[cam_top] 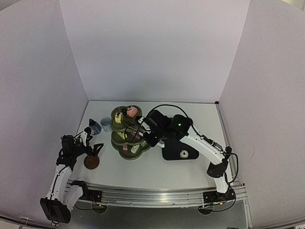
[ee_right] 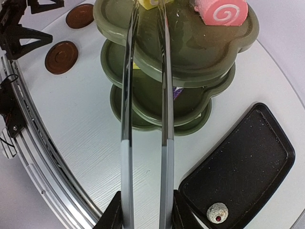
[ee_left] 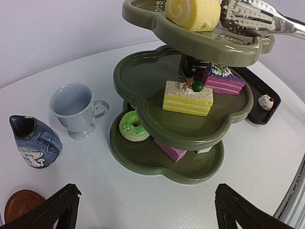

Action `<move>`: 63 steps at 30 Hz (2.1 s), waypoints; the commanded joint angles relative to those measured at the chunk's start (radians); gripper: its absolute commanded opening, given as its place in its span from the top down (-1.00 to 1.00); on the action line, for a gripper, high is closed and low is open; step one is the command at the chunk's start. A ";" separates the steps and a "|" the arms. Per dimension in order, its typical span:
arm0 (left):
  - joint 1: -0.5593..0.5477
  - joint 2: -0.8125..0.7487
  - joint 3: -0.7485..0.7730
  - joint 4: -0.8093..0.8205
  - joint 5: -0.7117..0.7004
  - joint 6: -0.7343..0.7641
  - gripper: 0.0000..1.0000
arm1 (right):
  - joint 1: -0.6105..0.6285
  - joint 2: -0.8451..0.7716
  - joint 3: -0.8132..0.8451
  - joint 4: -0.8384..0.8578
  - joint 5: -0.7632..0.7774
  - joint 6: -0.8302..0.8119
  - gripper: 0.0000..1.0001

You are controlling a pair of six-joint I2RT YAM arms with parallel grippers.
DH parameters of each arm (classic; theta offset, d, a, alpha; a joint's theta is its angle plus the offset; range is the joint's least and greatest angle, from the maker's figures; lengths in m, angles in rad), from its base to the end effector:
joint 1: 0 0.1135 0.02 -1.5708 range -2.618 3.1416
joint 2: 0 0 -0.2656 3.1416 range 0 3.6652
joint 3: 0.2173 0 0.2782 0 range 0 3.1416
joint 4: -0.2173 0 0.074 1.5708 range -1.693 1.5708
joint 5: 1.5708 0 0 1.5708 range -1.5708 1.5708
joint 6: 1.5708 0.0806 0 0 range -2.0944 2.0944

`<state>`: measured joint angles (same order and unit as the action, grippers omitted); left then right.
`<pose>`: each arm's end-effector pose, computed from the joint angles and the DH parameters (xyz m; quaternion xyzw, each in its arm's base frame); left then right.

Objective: Serve the afternoon tea

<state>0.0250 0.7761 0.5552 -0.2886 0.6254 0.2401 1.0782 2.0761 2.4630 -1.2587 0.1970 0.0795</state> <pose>0.2314 -0.0414 0.2306 0.2429 0.7992 -0.1994 0.5124 0.2390 0.4119 0.3868 -0.4182 0.8369 0.1091 0.3358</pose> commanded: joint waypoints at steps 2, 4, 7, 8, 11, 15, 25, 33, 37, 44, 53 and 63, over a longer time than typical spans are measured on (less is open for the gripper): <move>-0.004 0.010 0.022 0.019 0.002 0.020 -0.99 | 0.001 -0.151 -0.009 0.042 -0.034 0.017 0.46; -0.004 0.012 0.024 0.020 0.003 0.019 -0.99 | 0.001 -0.183 -0.035 0.054 -0.030 0.022 0.46; -0.004 0.010 0.024 0.021 0.004 0.019 -0.99 | 0.001 -0.226 -0.073 0.055 -0.005 0.038 0.46; -0.004 0.009 0.025 0.020 0.004 0.020 -0.99 | 0.001 -0.247 -0.092 0.054 0.011 0.050 0.46; -0.004 0.007 0.026 0.018 0.004 0.019 -0.99 | -0.010 -0.314 -0.173 0.045 0.072 0.111 0.47; -0.004 0.002 0.022 0.017 0.003 0.019 -0.99 | -0.063 -0.449 -0.354 0.006 0.149 0.268 0.47; -0.004 0.002 0.004 0.038 0.008 0.009 -0.99 | -0.153 -0.621 -0.793 -0.234 0.142 0.702 0.50; -0.004 -0.002 -0.012 0.047 0.011 0.009 -0.99 | -0.162 -0.669 -1.028 -0.199 -0.022 0.825 0.50; -0.004 -0.004 -0.018 0.048 0.011 0.010 -0.99 | -0.162 -0.674 -1.055 -0.184 -0.084 0.820 0.50; -0.004 -0.010 -0.021 0.047 0.009 0.007 -0.99 | -0.162 -0.654 -1.067 -0.192 -0.124 0.774 0.47; -0.004 0.001 -0.013 0.044 0.009 0.012 -0.99 | -0.164 -0.587 -1.041 -0.237 -0.068 0.749 0.44; -0.004 -0.001 -0.020 0.044 0.005 0.015 -0.99 | -0.169 -0.542 -1.022 -0.266 -0.037 0.722 0.42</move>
<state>0.0250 0.7792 0.5396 -0.2790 0.6262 0.2447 0.9150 1.5178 1.4021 -1.3472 0.1255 0.8162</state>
